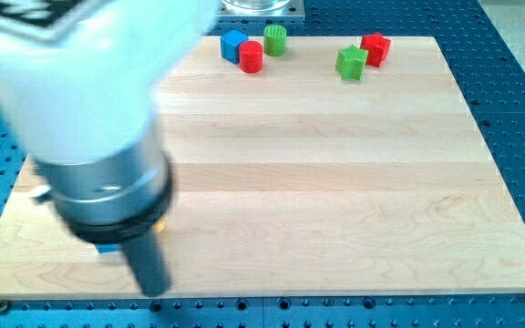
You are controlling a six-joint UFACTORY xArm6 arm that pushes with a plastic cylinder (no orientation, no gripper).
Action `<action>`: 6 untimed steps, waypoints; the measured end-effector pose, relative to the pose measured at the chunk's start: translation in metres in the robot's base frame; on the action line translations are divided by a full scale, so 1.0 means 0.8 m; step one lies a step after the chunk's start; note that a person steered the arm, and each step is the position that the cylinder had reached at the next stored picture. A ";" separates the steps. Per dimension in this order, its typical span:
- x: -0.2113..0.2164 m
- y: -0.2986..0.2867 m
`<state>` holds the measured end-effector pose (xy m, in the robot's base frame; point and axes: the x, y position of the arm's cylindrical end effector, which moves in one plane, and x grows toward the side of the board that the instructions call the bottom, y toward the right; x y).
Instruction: Separate the blue triangle from the yellow heart
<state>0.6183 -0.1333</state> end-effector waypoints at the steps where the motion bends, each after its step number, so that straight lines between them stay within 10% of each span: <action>1: -0.013 -0.060; 6: -0.262 0.047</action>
